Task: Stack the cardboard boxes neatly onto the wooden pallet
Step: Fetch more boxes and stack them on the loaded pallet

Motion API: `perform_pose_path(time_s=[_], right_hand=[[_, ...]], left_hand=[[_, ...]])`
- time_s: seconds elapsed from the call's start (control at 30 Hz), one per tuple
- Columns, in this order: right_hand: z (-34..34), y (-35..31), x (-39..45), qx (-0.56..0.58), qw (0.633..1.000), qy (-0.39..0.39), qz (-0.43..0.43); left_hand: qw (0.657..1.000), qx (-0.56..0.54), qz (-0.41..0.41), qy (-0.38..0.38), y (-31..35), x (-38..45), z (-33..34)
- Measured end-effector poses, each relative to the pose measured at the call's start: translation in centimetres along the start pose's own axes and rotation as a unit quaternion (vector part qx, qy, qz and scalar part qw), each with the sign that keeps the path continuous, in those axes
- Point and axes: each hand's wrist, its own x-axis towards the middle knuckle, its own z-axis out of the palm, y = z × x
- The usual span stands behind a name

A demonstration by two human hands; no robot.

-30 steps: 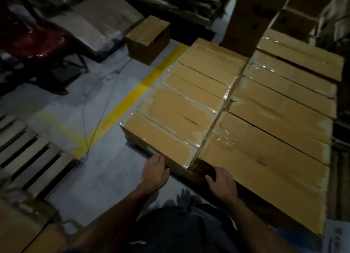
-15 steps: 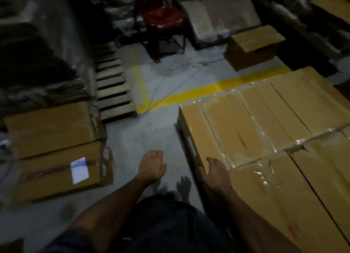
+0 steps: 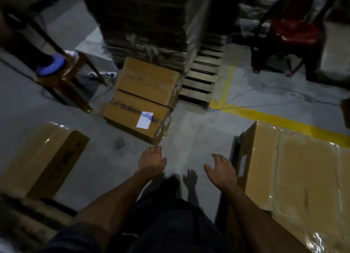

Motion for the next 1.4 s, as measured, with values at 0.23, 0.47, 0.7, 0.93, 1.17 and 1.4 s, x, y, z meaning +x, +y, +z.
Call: perform_pose_path(time_s=[0.23,0.47,0.7,0.93,1.17,1.4], right_hand=[[1.1,-8.1,4.5,-0.049,0.996,-0.028,-0.075],[3.4,-19.3,10.2,-0.098,0.987,-0.047,-0.119],[6.2,-32.9,15.5,-0.15,0.962,-0.086,-0.21],[10.4,-46.1,20.0,-0.182,0.902,-0.143,-0.365],[17.3,-60.7,26.4,-0.241,0.827,-0.219,-0.458],[22.4,-76.5,28.2,-0.311,0.719,-0.284,-0.553]], left_hand=[[0.995,-0.07,-0.03,0.071,-9.1,1.2,1.9],[0.983,-0.136,-0.104,0.065,-15.9,4.3,-3.7],[0.956,-0.193,-0.204,0.087,-25.8,6.3,-6.4],[0.891,-0.269,-0.342,0.126,-35.0,5.8,-8.1],[0.823,-0.298,-0.461,0.144,-44.6,6.6,-8.7],[0.734,-0.327,-0.577,0.146,-54.0,7.3,-11.2]])
